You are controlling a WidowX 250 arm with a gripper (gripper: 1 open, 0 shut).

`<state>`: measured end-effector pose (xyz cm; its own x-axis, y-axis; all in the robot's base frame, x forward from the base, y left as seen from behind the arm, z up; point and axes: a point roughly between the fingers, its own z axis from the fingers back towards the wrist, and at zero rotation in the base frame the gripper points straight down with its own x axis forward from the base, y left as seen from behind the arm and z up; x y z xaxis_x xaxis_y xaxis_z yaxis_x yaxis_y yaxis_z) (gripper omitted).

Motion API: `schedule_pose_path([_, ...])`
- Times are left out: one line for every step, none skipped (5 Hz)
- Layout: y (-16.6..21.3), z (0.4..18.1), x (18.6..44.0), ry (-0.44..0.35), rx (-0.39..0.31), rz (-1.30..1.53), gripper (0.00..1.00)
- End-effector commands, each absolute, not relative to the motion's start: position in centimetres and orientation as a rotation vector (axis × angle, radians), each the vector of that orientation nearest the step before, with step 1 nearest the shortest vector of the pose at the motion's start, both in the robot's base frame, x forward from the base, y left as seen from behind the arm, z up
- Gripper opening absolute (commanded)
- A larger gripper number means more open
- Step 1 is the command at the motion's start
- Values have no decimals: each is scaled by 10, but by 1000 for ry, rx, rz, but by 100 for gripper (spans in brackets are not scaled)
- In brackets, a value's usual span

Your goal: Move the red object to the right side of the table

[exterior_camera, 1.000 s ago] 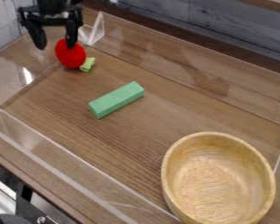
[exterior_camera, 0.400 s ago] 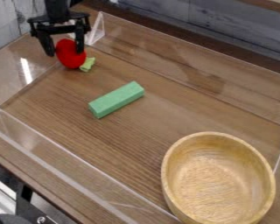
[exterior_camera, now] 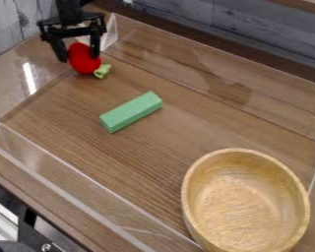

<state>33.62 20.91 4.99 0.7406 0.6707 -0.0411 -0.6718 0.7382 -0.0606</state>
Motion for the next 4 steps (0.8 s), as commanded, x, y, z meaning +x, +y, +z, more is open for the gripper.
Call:
schedule_pose_path([212,74,346,-47,-70,740,100])
schedule_pose_path([211,79,347,-47,-82,742,100])
schedule_pose_path([212,80,348,-47,-88,748,100])
schedule_pose_path([213,81,349,-47,-91,754,100])
